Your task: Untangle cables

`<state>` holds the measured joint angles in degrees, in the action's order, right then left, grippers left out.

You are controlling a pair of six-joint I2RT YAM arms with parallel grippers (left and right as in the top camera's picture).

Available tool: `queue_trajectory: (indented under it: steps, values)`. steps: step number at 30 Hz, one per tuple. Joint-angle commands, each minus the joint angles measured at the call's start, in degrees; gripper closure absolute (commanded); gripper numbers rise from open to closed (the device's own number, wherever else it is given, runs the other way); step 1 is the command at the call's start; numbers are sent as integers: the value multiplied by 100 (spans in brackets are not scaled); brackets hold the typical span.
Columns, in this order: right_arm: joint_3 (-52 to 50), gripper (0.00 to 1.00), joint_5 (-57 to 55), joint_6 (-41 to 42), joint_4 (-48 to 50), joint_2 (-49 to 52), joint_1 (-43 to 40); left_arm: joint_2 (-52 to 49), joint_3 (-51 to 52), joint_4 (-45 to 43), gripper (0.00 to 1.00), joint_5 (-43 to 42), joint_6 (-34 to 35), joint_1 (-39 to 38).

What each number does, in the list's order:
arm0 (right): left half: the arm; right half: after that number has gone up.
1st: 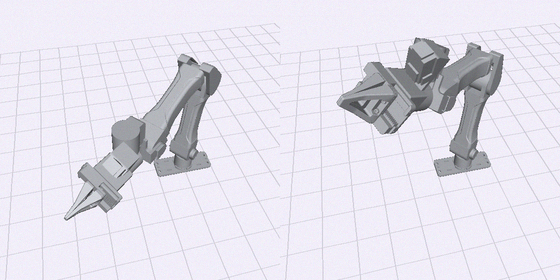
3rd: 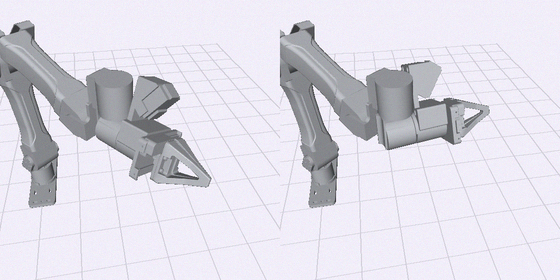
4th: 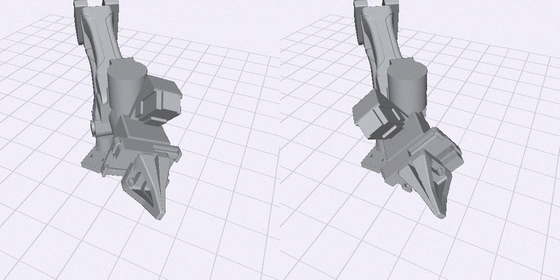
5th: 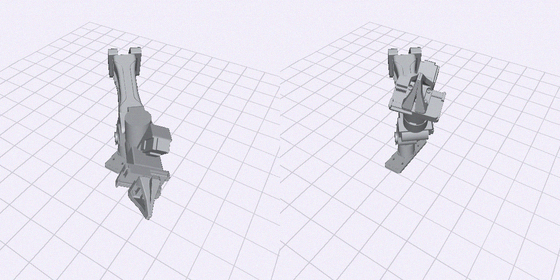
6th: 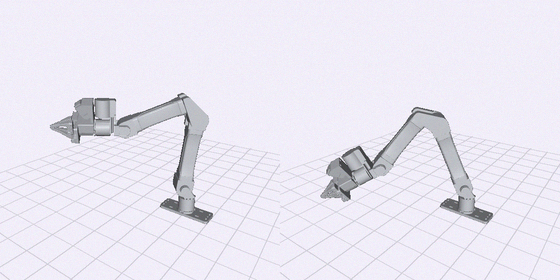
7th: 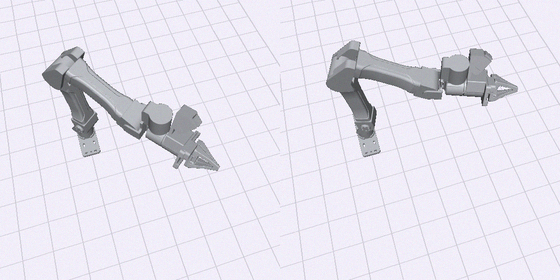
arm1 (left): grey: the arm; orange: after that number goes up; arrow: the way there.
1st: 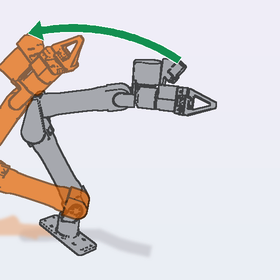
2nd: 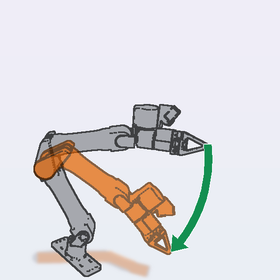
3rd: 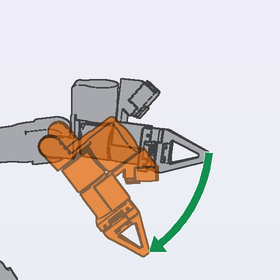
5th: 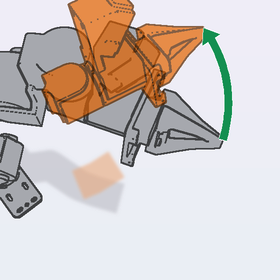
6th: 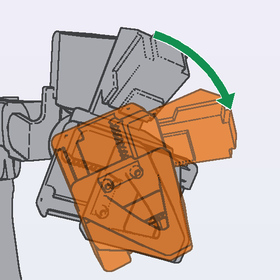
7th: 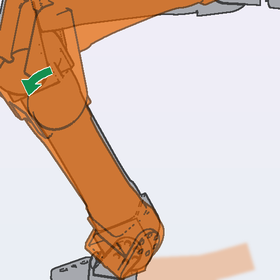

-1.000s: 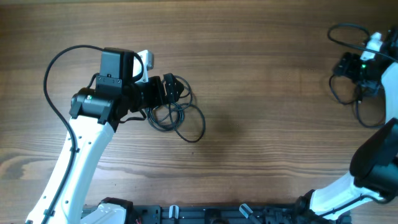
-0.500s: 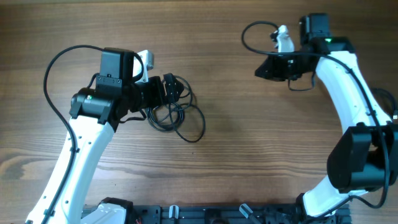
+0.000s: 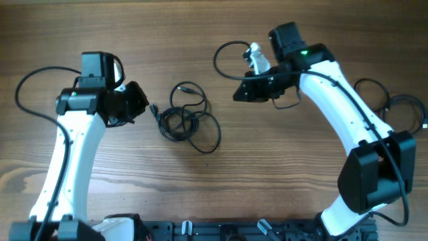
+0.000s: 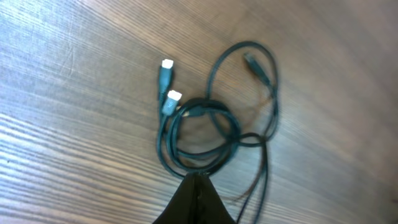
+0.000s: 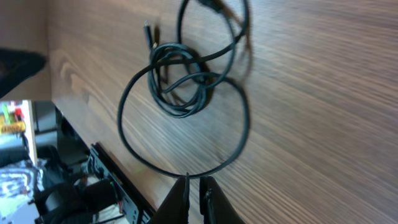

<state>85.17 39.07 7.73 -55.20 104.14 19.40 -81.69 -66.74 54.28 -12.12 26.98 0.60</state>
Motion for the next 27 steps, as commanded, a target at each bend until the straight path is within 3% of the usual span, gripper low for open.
queue_trajectory:
  steps: [1, 4, 7, 11, 14, 18, 21, 27]
  values:
    - [59, 82, 103, 46, 214, -96, 411, -638, 424, -72, 96, 149, 70, -114]
    - [59, 77, -334, 518, 424, -96, 658, -1182, 562, -221, 96, 4, 66, -114]
    - [59, 64, -433, 645, 704, -96, 1040, -1773, 577, -483, 95, -376, 24, -114]
    - [59, 58, -1023, 1331, 872, -46, 1377, -2035, 577, -640, 94, -796, -229, -114]
    - [-39, 45, -1080, 1499, 1156, -9, 1635, -2046, 577, -717, 90, -866, -389, -114]
    - [-39, 41, -1080, 1569, 1169, 44, 1746, -2046, 577, -754, 89, -861, -387, -114]
    - [-39, 31, -1082, 1646, 1172, 142, 1746, -2046, 577, -758, 87, -861, -387, -114]
    - [-39, 29, -1381, 2033, 1272, 254, 1751, -2046, 579, -763, 84, -837, -431, -114]
